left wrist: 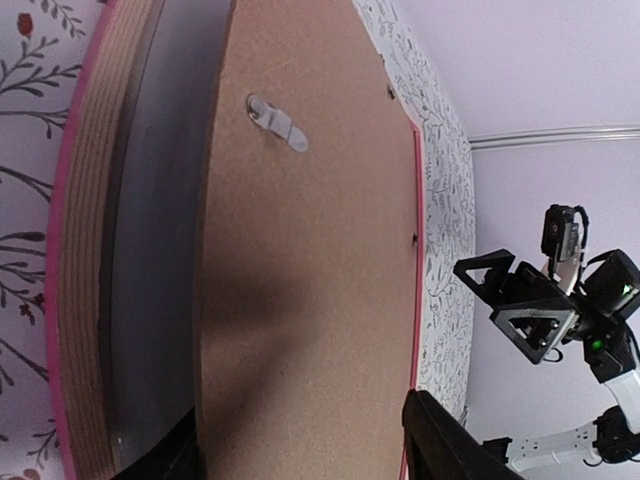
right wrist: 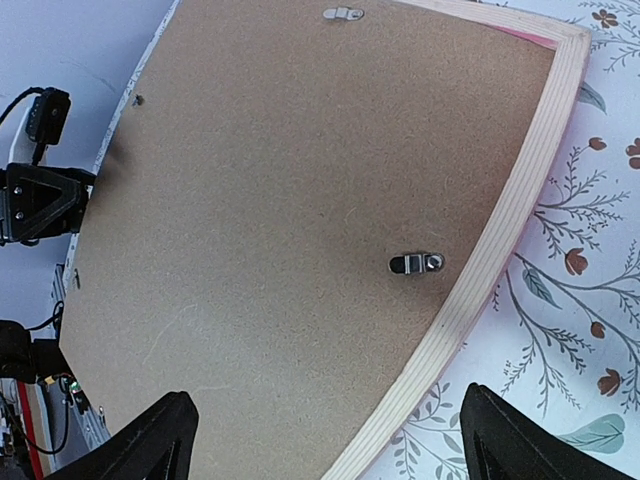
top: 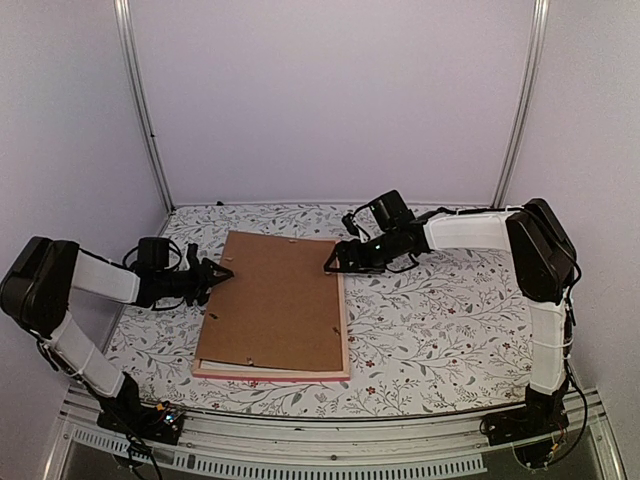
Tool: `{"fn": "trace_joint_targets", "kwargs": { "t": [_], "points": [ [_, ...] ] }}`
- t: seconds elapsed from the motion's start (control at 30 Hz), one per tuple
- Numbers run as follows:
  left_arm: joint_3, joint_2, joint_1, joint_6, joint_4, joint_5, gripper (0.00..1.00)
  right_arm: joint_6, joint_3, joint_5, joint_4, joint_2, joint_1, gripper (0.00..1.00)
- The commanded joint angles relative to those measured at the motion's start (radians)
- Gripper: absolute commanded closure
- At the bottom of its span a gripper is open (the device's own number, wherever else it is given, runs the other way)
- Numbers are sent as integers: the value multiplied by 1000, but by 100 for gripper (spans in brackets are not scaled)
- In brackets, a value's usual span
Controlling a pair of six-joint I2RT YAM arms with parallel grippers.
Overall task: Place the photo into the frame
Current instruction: Place the backboard on the frame body.
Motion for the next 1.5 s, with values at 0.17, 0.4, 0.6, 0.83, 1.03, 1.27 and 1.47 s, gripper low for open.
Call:
{"fn": "trace_joint_targets", "kwargs": {
  "t": [0.17, 0.4, 0.6, 0.83, 1.03, 1.27, 1.47],
  "points": [
    [162, -15, -99, 202, -316, -201, 29, 0, -18, 13, -6, -28, -6, 5],
    [239, -4, -166, 257, -473, -336, 25, -3, -29, 9, 1, -28, -7, 5],
    [264, -2, -181, 267, -513, -381, 24, -1, -34, 1, 11, -27, -7, 5],
    [280, -18, -183, 287, -557, -437, 23, -2, -36, -3, 15, -24, -7, 5],
    [288, -35, -182, 309, -584, -477, 23, -2, -47, -1, 20, -24, -7, 5],
    [297, -83, -182, 343, -625, -575, 23, 3, -60, 15, 26, -29, -6, 5],
    [298, -69, -172, 374, -619, -612, 23, 15, -69, 44, 33, -29, -7, 5]
  ]
}}
